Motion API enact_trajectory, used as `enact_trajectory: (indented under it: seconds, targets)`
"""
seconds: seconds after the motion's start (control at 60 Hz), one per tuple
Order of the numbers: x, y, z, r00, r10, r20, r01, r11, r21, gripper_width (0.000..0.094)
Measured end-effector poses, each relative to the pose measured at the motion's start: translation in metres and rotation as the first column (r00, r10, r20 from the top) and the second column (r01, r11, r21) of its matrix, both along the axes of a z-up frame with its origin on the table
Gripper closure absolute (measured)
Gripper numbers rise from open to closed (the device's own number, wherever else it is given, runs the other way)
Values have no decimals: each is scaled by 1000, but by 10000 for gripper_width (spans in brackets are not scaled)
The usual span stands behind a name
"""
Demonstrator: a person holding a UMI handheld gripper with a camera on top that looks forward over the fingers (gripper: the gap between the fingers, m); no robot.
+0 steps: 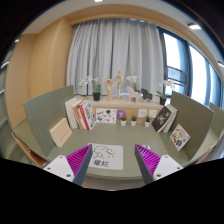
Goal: Arrange mouse
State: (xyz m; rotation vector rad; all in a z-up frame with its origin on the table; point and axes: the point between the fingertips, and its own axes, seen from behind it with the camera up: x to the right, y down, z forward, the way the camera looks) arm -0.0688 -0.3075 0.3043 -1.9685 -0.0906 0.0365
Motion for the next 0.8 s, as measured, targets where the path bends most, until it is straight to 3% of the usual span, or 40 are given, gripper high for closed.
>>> enact_trajectory:
  seconds: [0.183,0.267,0.417,0.567,0.667,0.8]
  targets:
    - [7,-13,-59,1000,4,16,-3,997,-75,79]
    - [20,-13,-114,1000,-9,17,12,992,-129,79]
    - [70,-18,-185,997,-65,52,76,967,-242,78]
    - [120,-9,-235,984,-157,85,177,926,-334,79]
    - [150,15,-257,978,-180,101,205,914,-350,77]
    - [175,75,-276,979,-185,86,204,914,-350,76]
